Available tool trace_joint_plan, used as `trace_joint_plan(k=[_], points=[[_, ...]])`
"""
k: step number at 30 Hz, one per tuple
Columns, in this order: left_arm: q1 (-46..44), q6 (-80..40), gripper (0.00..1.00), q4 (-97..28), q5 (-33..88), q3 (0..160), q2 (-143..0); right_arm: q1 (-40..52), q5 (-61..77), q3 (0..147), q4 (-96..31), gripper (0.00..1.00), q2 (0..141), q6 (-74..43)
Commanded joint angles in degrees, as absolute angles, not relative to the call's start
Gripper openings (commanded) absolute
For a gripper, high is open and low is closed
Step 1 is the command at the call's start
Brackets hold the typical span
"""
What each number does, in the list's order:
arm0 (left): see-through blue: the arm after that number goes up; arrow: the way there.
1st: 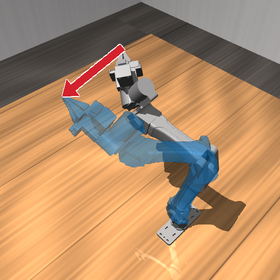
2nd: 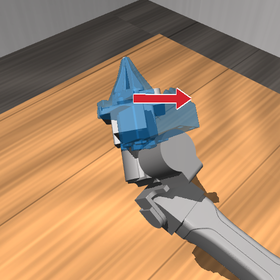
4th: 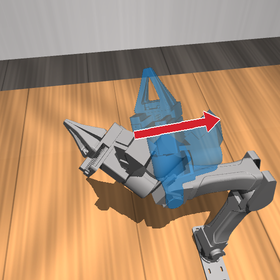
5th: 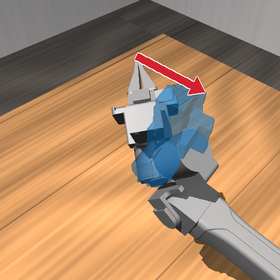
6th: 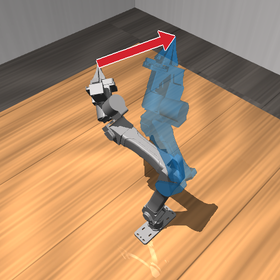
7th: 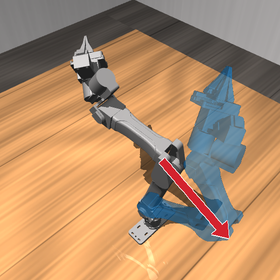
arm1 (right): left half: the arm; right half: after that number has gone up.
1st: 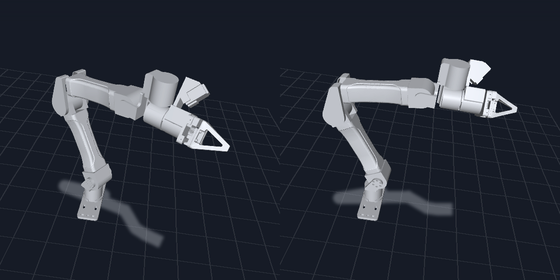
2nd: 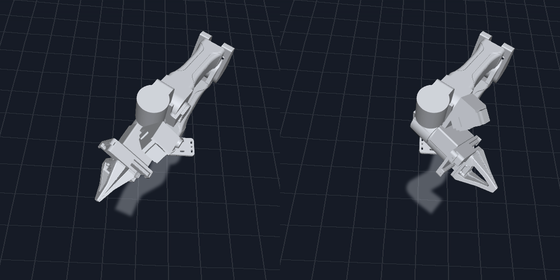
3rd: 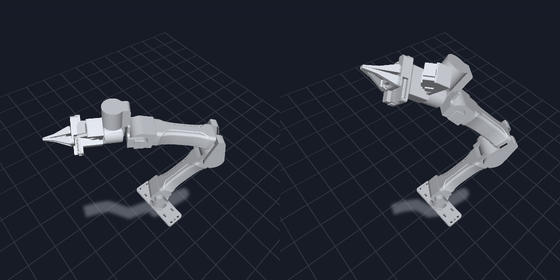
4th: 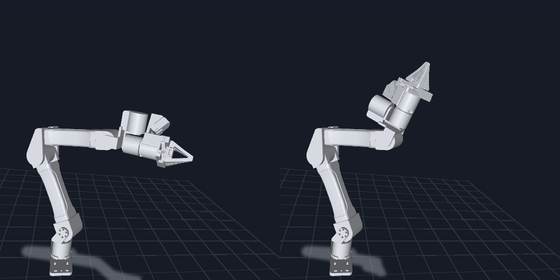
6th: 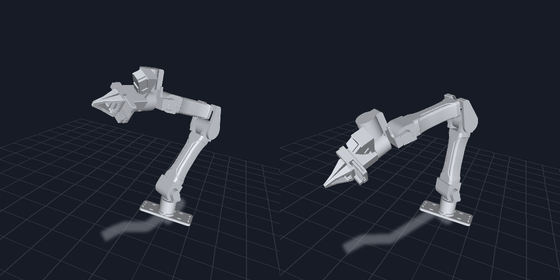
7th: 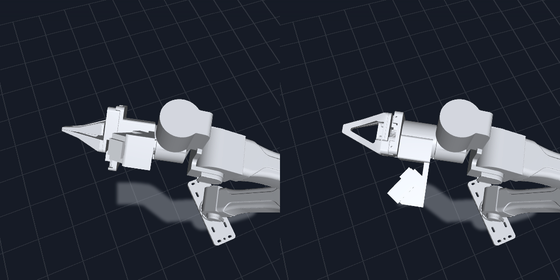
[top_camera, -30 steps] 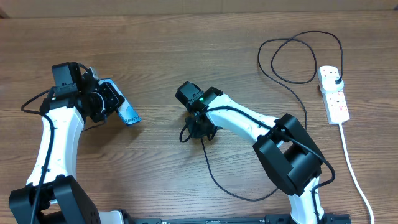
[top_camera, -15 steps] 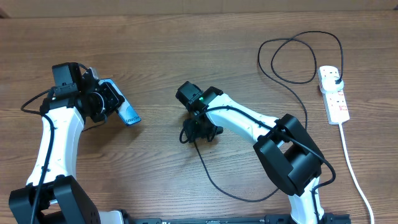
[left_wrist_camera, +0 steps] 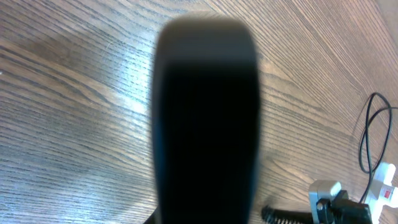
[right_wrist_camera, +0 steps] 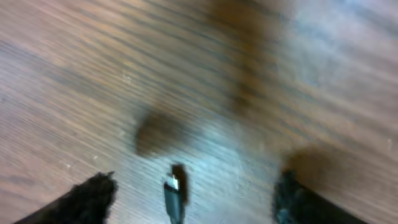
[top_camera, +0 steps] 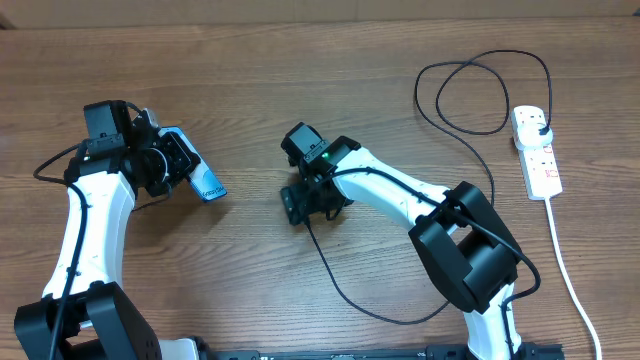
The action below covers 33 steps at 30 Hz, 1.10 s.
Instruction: Plug charger to phone and switch on socket
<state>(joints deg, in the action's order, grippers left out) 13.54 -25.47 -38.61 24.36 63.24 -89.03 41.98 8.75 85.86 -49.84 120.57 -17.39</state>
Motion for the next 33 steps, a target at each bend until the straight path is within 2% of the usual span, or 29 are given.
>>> trace_joint_plan(k=[1,3,13,15,18,24,28,33], points=[[13.54,-25.23,0.05,-38.33,24.82,63.86,-87.74,41.63,9.08,85.97,-52.77,0.65,121.64,-17.72],[13.54,-25.26,0.06,-38.26,24.82,63.86,-87.74,42.0,9.08,85.95,-54.92,0.61,121.64,-17.52],[13.54,-25.26,0.06,-37.78,24.84,63.86,-87.74,46.17,5.19,85.95,-56.31,0.6,121.64,-17.61],[13.52,-25.26,0.06,-37.78,24.84,63.86,-87.74,46.87,3.14,85.95,-56.29,0.55,121.64,-18.26],[13.54,-25.28,0.05,-37.78,24.86,63.86,-87.74,47.35,1.98,85.89,-56.34,0.53,121.64,-18.24],[13.54,-25.28,0.05,-37.65,24.84,63.86,-87.74,47.24,-1.04,85.84,-56.77,0.53,121.64,-17.69],[13.54,-25.28,0.05,-37.43,24.84,63.86,-87.74,47.29,-1.41,85.84,-57.17,0.5,121.64,-16.36],[13.54,-25.28,0.05,-37.43,24.84,63.86,-87.74,48.34,-2.2,85.84,-57.19,0.39,121.64,-16.01]])
